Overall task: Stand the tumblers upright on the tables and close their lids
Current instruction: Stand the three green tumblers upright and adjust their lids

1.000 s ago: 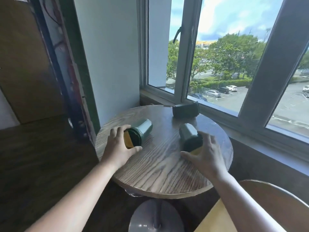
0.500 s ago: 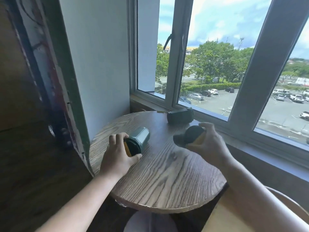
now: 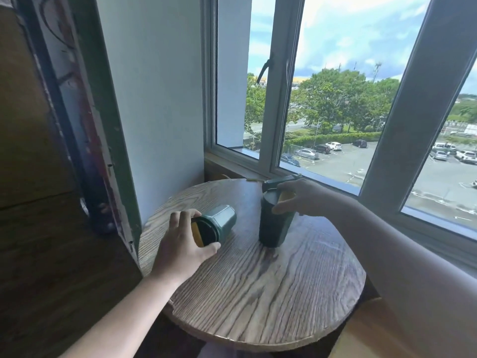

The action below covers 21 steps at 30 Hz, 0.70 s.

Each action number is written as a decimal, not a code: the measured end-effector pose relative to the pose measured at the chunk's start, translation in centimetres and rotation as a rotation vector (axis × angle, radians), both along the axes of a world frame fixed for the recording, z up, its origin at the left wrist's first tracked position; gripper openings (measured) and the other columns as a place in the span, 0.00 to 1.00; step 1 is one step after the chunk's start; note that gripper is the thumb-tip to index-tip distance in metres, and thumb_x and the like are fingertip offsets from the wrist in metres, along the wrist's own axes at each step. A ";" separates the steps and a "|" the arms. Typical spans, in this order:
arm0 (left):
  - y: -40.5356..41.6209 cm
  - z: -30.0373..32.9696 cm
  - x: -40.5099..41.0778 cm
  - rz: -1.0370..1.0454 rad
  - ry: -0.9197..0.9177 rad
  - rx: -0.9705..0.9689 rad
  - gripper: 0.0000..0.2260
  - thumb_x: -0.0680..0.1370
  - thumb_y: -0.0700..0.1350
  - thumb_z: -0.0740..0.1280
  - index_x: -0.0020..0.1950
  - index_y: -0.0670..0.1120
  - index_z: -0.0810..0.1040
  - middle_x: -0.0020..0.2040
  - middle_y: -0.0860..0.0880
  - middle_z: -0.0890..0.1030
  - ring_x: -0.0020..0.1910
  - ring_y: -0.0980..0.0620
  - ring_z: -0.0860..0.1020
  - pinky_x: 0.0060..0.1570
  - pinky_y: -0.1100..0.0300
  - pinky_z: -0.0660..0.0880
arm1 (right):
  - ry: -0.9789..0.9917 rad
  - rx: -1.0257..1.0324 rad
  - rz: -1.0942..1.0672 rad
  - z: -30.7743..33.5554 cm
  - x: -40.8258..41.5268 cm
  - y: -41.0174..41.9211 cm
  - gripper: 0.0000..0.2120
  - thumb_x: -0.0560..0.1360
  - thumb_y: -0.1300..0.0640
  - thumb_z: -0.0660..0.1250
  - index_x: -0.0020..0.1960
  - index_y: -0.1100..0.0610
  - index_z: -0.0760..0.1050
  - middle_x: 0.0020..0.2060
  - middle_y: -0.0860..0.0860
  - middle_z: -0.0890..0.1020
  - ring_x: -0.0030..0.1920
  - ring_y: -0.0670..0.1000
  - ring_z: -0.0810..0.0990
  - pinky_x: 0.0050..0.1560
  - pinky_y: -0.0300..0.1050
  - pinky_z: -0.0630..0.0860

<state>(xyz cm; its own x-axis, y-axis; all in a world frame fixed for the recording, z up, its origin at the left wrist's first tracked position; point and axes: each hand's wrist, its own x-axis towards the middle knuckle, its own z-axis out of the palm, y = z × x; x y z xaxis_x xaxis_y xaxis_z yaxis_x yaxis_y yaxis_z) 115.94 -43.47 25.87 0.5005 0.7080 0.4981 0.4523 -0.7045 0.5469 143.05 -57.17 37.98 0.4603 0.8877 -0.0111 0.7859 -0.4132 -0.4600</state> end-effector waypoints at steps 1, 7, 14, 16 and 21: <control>0.2 0.8 0.1 -0.002 -0.006 -0.014 0.34 0.64 0.58 0.80 0.64 0.52 0.68 0.61 0.47 0.73 0.51 0.46 0.79 0.39 0.56 0.78 | 0.015 0.012 0.005 -0.3 0.1 0.2 0.34 0.69 0.41 0.76 0.72 0.49 0.73 0.61 0.49 0.80 0.54 0.46 0.72 0.61 0.45 0.70; 2.0 7.6 1.7 -0.035 0.063 -0.064 0.30 0.65 0.63 0.72 0.64 0.55 0.74 0.59 0.50 0.75 0.55 0.49 0.75 0.54 0.53 0.76 | -0.013 0.013 0.038 -0.5 -0.1 0.4 0.31 0.72 0.41 0.73 0.71 0.51 0.74 0.53 0.44 0.75 0.50 0.46 0.73 0.49 0.37 0.70; 4.2 13.6 5.6 -0.139 0.247 -0.138 0.28 0.67 0.63 0.72 0.65 0.55 0.78 0.60 0.50 0.79 0.54 0.50 0.75 0.45 0.58 0.71 | 0.022 0.026 0.013 -0.3 -0.4 0.3 0.30 0.72 0.44 0.74 0.71 0.51 0.73 0.56 0.50 0.77 0.46 0.48 0.78 0.38 0.39 0.73; 4.3 14.2 6.8 -0.157 0.331 -0.148 0.29 0.67 0.63 0.73 0.66 0.55 0.79 0.62 0.49 0.80 0.54 0.50 0.76 0.48 0.56 0.73 | 0.031 0.035 0.010 -0.4 -0.3 0.3 0.31 0.72 0.44 0.75 0.72 0.51 0.73 0.56 0.49 0.76 0.48 0.49 0.77 0.40 0.39 0.74; 3.6 13.8 9.5 -0.207 0.438 -0.170 0.27 0.68 0.63 0.75 0.66 0.57 0.81 0.65 0.48 0.79 0.53 0.48 0.77 0.48 0.55 0.80 | 0.047 0.061 0.004 -0.6 -0.2 0.2 0.38 0.72 0.44 0.75 0.78 0.51 0.65 0.57 0.48 0.72 0.49 0.47 0.74 0.35 0.33 0.67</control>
